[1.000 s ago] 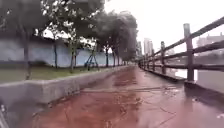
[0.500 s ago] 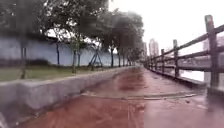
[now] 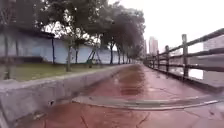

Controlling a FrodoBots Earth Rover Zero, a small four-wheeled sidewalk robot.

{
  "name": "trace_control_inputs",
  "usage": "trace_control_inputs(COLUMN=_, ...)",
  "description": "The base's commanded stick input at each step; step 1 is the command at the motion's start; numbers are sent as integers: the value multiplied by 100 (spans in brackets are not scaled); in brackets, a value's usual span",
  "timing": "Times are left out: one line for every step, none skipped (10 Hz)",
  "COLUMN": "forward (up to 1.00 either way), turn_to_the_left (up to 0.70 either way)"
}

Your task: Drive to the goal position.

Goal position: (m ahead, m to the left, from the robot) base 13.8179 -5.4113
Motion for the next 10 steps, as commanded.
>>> trace_control_inputs(forward=0, turn_to_the_left=0)
trace_control_inputs(forward=0, turn_to_the_left=0)
trace_control_inputs(forward=0, turn_to_the_left=0)
trace_control_inputs(forward=0, turn_to_the_left=0)
trace_control_inputs(forward=0, turn_to_the_left=0)
trace_control_inputs(forward=0, turn_to_the_left=0)
trace_control_inputs(forward=0, turn_to_the_left=-2)
trace_control_inputs(forward=0, turn_to_the_left=-44)
trace_control_inputs(forward=0, turn_to_the_left=-85)
trace_control_inputs(forward=23, turn_to_the_left=-86)
